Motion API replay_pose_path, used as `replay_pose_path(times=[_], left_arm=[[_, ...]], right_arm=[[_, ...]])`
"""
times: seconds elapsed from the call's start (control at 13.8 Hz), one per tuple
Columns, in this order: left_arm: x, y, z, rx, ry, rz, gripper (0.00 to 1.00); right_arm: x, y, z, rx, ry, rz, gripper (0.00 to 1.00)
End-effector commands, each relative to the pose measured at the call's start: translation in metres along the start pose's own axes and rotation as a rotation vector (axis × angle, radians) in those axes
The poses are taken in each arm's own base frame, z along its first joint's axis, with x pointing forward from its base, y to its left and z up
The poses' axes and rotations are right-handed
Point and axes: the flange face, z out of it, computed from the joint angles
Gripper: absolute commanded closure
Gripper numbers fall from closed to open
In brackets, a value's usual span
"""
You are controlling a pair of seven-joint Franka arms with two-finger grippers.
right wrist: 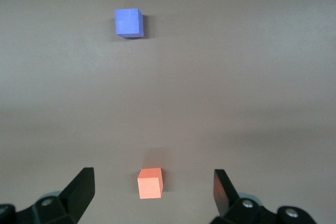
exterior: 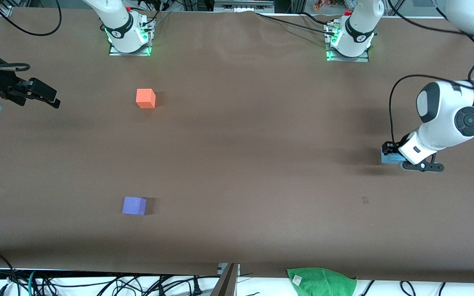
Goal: Place blue block between orange and purple blocks
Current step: 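Close the left gripper on the light-blue cube, then carry the blue cube toward the table middle while the right gripper approaches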
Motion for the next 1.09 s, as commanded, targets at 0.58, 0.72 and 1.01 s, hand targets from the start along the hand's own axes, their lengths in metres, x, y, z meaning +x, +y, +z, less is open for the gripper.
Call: replay_pose_path(times=[0.58, 0.72, 1.01], left_arm=[[0.018, 0.374, -0.046, -0.095, -0.084, 0.022, 0.81], [0.017, 0.438, -0.017, -0.12, -0.074, -0.018, 0.8], [-0.002, 0.521, 0.062, -0.098, 0.044, -0.116, 0.79]], right_arm=[[0.004, 0.003, -0.002, 0.015, 0.0, -0.01, 0.0], [0.004, 0.005, -0.003, 0.007, 0.006, -0.016, 0.0], [0.012, 0.006, 0.009, 0.006, -0.012, -0.004, 0.0]])
